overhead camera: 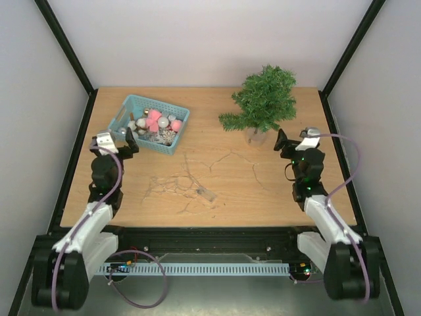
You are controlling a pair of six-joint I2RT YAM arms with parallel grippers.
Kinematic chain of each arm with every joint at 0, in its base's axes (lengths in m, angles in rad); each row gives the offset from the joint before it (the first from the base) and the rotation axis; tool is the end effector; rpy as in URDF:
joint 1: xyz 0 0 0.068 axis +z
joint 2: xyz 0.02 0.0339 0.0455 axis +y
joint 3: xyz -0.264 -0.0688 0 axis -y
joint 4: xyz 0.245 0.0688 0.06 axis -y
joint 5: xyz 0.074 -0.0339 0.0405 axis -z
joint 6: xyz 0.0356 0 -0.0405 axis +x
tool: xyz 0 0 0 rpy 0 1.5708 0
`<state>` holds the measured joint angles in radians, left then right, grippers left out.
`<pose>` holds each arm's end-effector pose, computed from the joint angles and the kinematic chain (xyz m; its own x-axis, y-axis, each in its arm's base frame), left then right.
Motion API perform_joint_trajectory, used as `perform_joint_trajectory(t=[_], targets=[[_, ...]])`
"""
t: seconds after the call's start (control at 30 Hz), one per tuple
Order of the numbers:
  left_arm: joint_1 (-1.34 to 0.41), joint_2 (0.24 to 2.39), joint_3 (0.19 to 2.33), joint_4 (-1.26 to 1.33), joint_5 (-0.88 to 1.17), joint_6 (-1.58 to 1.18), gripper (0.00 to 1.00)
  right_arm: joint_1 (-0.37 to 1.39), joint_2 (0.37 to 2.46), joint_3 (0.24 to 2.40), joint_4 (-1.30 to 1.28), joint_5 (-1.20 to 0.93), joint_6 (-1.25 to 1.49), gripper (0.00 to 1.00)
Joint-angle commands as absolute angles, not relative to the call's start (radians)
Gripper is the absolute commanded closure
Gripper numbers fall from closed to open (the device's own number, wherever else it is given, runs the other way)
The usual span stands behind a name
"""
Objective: Decorate the small christmas tree
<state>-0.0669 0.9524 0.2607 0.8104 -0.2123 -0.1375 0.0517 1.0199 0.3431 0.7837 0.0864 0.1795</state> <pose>0.2020 -0.0060 0.2314 0.1367 -0.1434 -0.9802 -0.1259 0.9789 -0.1608 0.2191 0.0083 0.2435 0.1109 0.1839 -0.9767 0.0146 0.9823 0.1866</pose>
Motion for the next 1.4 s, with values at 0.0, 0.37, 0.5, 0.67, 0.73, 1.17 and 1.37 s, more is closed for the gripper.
perform_joint_trajectory(t=[0.0, 0.37, 0.5, 0.67, 0.73, 1.17, 1.37], targets=[[-0.076, 0.748, 0.415, 0.342, -0.116, -0.254, 0.01, 0.049, 0.807, 0.466, 0.308, 0.207, 0.347, 0.01], [-0.075, 0.711, 1.007, -0.382, 0.041, -0.464, 0.01, 0.049, 0.609, 0.629, -0.084, -0.086, 0.624, 0.01], [-0.074, 0.669, 1.001, -0.432, 0.13, -0.564, 0.01, 0.049, 0.688, 0.68, -0.153, -0.264, 0.622, 0.01], [-0.073, 0.688, 0.862, -0.405, 0.389, -0.645, 0.01, 0.142, 0.755, 0.605, -0.212, -0.452, 0.67, 0.01], [-0.08, 0.713, 0.81, -0.417, 0.477, -0.652, 0.0, 0.256, 0.725, 0.566, -0.211, -0.379, 0.7, 0.01], [-0.199, 0.621, 0.71, -0.656, 0.334, -0.645, 0.0, 0.974, 1.194, 0.705, -0.294, 0.093, 0.6, 0.22], [-0.199, 0.624, 0.673, -0.626, 0.313, -0.668, 0.0, 1.037, 1.388, 0.837, -0.281, 0.169, 0.459, 0.23]])
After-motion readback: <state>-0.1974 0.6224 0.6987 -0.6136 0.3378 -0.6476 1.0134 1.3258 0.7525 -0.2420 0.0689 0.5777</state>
